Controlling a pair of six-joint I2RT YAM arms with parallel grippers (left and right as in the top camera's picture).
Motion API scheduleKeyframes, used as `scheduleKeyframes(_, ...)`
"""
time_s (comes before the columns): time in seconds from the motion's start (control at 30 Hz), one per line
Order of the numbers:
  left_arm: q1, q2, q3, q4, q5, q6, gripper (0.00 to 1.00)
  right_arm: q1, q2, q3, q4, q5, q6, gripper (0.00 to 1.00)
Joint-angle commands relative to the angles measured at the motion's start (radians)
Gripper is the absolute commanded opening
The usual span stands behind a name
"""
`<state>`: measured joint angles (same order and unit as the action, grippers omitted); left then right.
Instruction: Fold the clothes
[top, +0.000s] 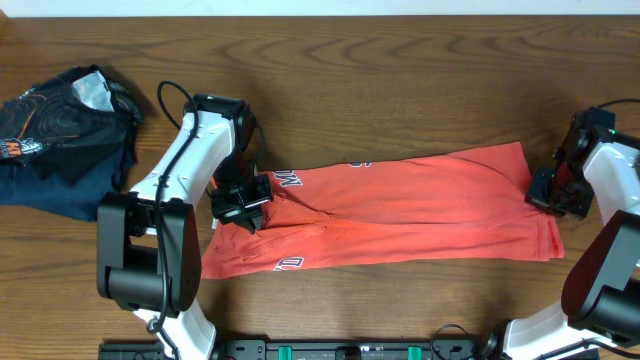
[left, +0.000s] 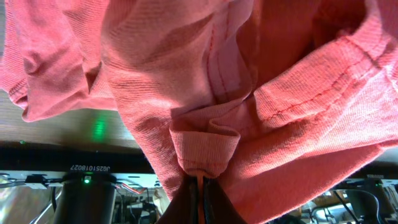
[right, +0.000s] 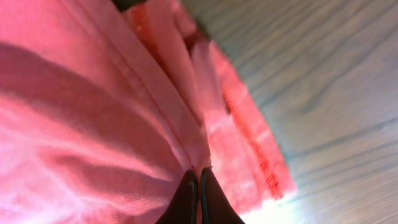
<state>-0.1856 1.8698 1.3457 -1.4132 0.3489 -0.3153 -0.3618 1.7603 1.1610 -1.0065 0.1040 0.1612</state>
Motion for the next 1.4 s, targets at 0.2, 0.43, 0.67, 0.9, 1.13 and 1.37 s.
scheduleKeyframes(0.2, -0.002, -0.014, -0.007, 0.013, -0.029, 0.011, 0.06, -0.011, -0.019, 0.010, 0.042, -0.014, 0.018, 0.21)
scheduleKeyframes(0.43, -0.002, -0.014, -0.007, 0.021, -0.029, 0.011, 0.06, -0.011, -0.019, 0.010, 0.166, -0.023, 0.018, 0.29)
scheduleKeyframes(0.67, -0.002, -0.014, -0.007, 0.032, -0.029, 0.011, 0.06, -0.011, -0.017, 0.007, 0.191, -0.095, 0.006, 0.26)
scheduleKeyframes(0.9, -0.002, -0.014, -0.007, 0.032, -0.029, 0.011, 0.06, -0.011, 0.008, -0.014, 0.185, -0.097, -0.002, 0.26)
scheduleKeyframes(1.13, -0.002, -0.014, -0.007, 0.036, -0.029, 0.011, 0.06, -0.011, 0.061, -0.019, 0.220, -0.121, -0.002, 0.26)
scheduleKeyframes(1.37, -0.002, -0.014, -0.007, 0.035, -0.029, 0.011, 0.06, -0.011, 0.108, -0.019, 0.230, -0.119, -0.002, 0.26)
